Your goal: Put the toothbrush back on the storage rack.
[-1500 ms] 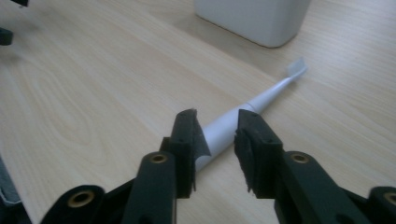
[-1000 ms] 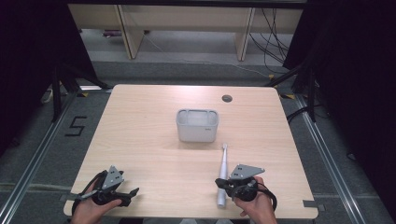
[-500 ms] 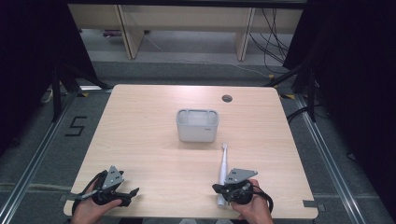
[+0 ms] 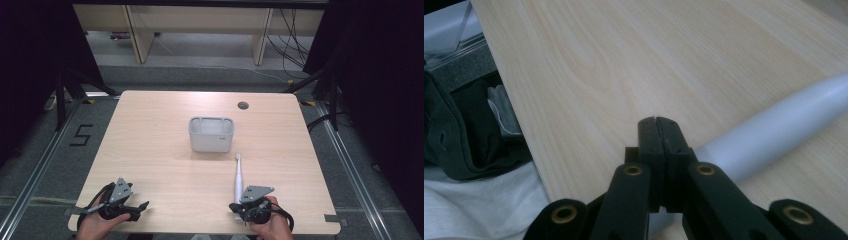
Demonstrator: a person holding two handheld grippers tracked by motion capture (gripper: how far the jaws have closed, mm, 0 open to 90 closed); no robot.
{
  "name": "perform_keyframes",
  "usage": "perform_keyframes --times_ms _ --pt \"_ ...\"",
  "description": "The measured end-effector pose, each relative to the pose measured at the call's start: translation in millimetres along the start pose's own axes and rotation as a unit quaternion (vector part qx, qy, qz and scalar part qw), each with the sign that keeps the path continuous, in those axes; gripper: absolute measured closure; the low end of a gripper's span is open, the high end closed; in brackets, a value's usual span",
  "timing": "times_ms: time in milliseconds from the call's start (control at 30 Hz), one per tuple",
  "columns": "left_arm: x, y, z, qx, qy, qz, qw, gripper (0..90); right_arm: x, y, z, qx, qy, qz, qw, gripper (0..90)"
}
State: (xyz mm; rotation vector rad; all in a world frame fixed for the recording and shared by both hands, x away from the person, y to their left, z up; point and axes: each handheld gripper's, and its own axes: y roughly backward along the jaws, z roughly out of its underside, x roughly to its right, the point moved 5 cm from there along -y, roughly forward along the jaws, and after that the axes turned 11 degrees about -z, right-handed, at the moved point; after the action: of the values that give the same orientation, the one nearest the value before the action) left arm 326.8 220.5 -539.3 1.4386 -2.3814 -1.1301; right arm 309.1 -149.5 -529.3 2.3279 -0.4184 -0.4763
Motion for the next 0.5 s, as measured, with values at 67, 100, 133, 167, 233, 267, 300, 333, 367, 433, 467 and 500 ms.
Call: perform_keyframes --times_ms 67,100,133,167,233,267,300,333,367,433,467,500 --pt "0.1 -0.2 0.0 0.000 0.001 0.000 1.0000 15.8 0.5 0.6 0.8 0.000 0.005 -0.002 1.0000 90.0" --pt "0.4 -0.5 0.1 0.000 0.002 0.000 1.0000 15.8 0.2 2.7 3.6 -0.002 -0.001 -0.001 1.0000 90.0" --pt "0.5 -0.5 0.1 0.000 0.002 0.000 1.0000 15.8 0.1 1.9 4.4 0.005 -0.005 0.001 1.0000 90.0" --pt "0.5 -0.5 0.0 0.000 0.002 0.000 1.0000 15.8 0.3 4.0 5.6 -0.004 -0.002 -0.002 1.0000 90.0" --pt "0.4 -0.4 0.0 0.000 0.002 0.000 1.0000 15.8 1.4 5.7 7.7 -0.002 0.000 0.002 1.0000 90.0" --pt "0.4 -0.4 0.0 0.000 0.002 0.000 1.0000 15.8 1.4 5.7 7.7 -0.002 0.000 0.002 1.0000 90.0" --pt "0.7 -0.7 0.1 0.000 0.002 0.000 1.0000 15.8 0.3 7.6 10.3 -0.002 -0.012 -0.001 0.9999 90.0" --pt "0.9 -0.8 0.1 -0.001 0.002 0.001 1.0000 15.8 1.2 7.9 10.8 -0.001 -0.007 0.001 1.0000 90.0" --pt "0.9 -0.9 0.1 -0.001 0.002 0.001 1.0000 15.8 1.7 8.9 11.4 0.004 -0.009 0.004 0.9999 90.0" --pt "0.1 -0.3 0.4 -0.004 -0.004 0.001 1.0000 15.8 2.6 10.7 13.1 0.005 -0.010 0.003 0.9999 90.0" --pt "0.5 -0.5 0.1 -0.002 0.000 0.000 1.0000 15.8 2.9 13.2 14.4 -0.002 -0.013 0.005 0.9999 90.0" --pt "0.8 -0.8 0.0 0.000 0.003 0.001 1.0000 15.8 3.7 13.9 15.2 0.001 -0.014 0.005 0.9999 90.0"
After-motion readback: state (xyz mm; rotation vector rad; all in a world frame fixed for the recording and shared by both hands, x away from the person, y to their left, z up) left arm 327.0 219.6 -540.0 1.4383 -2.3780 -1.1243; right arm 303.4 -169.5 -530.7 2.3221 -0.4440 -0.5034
